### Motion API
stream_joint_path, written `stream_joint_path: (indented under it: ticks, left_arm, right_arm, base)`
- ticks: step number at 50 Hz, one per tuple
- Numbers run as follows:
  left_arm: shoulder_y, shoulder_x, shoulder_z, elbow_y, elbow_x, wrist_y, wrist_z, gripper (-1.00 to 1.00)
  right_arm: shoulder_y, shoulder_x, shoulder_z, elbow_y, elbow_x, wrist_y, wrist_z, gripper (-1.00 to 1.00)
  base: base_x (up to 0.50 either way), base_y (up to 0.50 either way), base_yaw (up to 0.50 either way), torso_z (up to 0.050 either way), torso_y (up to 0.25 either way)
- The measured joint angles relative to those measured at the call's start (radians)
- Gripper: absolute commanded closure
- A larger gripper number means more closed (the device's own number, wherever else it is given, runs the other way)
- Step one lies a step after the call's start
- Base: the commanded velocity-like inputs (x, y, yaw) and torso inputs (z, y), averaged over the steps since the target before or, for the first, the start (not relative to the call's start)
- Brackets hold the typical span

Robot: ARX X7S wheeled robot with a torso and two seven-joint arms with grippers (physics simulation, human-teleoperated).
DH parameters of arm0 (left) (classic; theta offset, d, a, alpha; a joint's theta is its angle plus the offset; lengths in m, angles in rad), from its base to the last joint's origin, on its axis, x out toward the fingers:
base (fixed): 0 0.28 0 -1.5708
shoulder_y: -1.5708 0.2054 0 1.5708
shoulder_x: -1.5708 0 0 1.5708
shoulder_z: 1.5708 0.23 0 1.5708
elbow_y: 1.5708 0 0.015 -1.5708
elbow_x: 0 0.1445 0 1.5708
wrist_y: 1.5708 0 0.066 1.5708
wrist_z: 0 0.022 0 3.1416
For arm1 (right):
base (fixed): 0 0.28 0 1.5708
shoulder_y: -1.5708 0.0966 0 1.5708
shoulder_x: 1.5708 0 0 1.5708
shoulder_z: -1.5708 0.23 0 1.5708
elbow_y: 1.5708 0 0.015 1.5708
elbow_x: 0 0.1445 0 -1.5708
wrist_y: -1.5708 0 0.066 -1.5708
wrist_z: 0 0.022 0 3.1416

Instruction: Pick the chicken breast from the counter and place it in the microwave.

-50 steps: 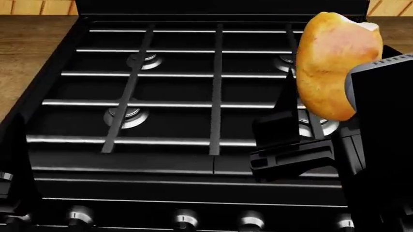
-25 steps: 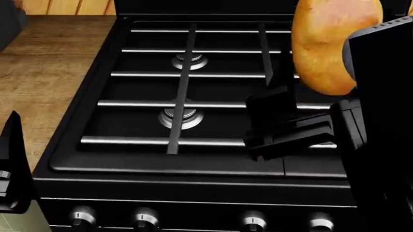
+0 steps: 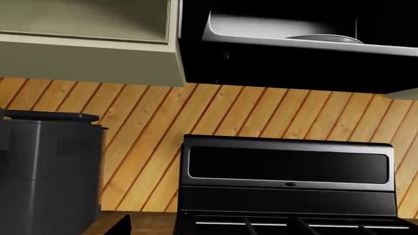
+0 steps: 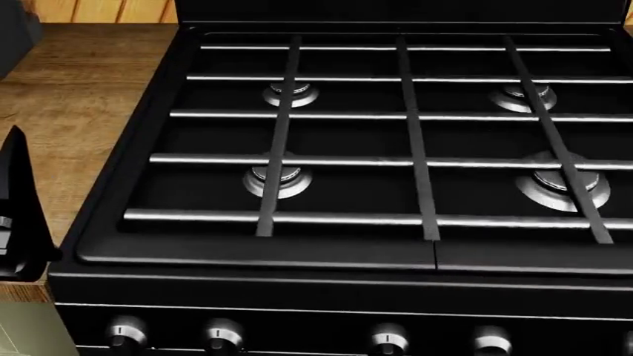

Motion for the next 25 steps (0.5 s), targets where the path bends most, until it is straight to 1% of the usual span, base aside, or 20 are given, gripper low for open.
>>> stream_joint_path:
  ticks: [6,12,20,25]
  left_arm:
    - [-0.012,-0.004,-0.004,-0.005,-0.004,0.002,0.001,-1.00]
    - [-0.015,-0.011,-0.013,-0.005,-0.012,0.005,0.004,-1.00]
    - [-0.014,-0.020,-0.024,0.000,-0.023,0.004,0.003,-1.00]
    - [-0.014,-0.024,-0.028,0.002,-0.030,0.002,0.000,-1.00]
  right_arm:
    - [0.135,-0.080,-0.084,0.195,-0.159,-0.066,-0.147,1.00]
    - [0.217,-0.159,-0.105,0.356,-0.330,-0.103,-0.273,1.00]
    - [0.273,-0.251,-0.085,0.537,-0.553,-0.141,-0.423,1.00]
    - [0.291,-0.333,-0.010,0.680,-0.773,-0.188,-0.555,1.00]
  base:
    - [0.00,0.00,0.00,0.000,0.000]
    - [0.00,0.00,0.00,0.000,0.000]
    - [0.00,0.00,0.00,0.000,0.000]
    - [0.00,0.00,0.00,0.000,0.000]
